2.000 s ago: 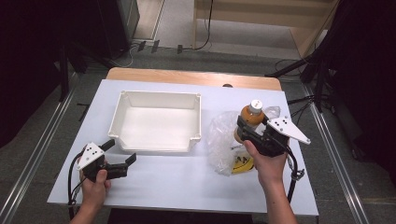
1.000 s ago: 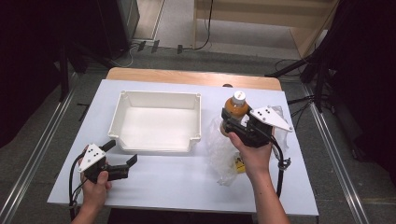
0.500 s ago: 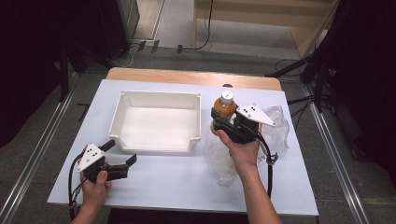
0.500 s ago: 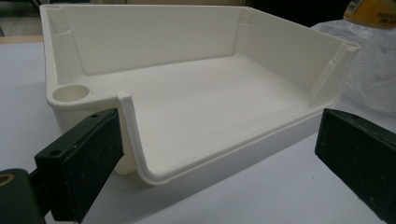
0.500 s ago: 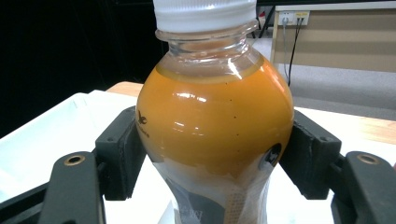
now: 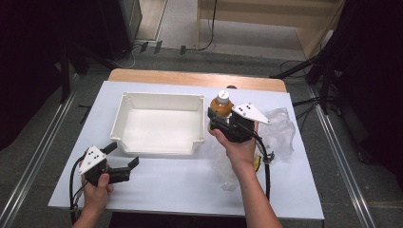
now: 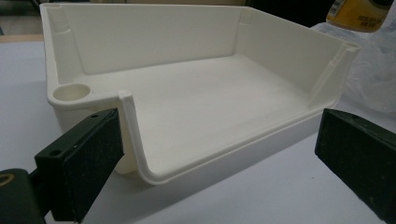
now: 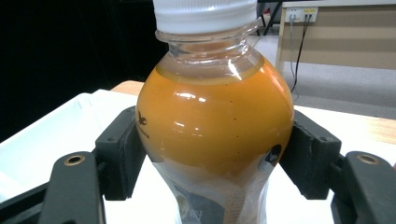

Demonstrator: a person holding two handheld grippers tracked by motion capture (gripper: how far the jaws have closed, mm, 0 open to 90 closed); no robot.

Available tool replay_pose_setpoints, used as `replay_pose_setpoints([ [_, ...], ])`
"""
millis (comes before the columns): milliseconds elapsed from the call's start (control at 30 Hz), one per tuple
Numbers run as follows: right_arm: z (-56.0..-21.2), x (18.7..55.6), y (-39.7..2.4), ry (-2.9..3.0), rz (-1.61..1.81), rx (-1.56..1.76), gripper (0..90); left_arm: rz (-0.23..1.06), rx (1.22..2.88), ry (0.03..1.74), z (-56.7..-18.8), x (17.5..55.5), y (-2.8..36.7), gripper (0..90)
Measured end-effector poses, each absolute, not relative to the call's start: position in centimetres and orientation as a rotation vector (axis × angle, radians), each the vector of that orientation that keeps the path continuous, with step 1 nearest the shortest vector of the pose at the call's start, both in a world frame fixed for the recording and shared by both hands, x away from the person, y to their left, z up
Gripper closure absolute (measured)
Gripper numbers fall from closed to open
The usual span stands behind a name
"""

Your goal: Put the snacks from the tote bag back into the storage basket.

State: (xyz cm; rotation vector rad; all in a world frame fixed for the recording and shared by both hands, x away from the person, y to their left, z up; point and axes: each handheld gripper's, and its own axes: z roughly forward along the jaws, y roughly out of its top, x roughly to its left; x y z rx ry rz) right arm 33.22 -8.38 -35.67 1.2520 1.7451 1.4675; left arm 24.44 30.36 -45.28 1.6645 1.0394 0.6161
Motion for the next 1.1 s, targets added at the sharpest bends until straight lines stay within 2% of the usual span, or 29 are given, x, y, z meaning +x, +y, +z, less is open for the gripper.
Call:
replay_pose_setpoints([
  [1100, -35.2, 34.3, -4.8, 1.794, 1.497, 1.211, 30.7, 0.607, 1.654, 1.042, -45.2, 24.5, 30.6, 1.4],
])
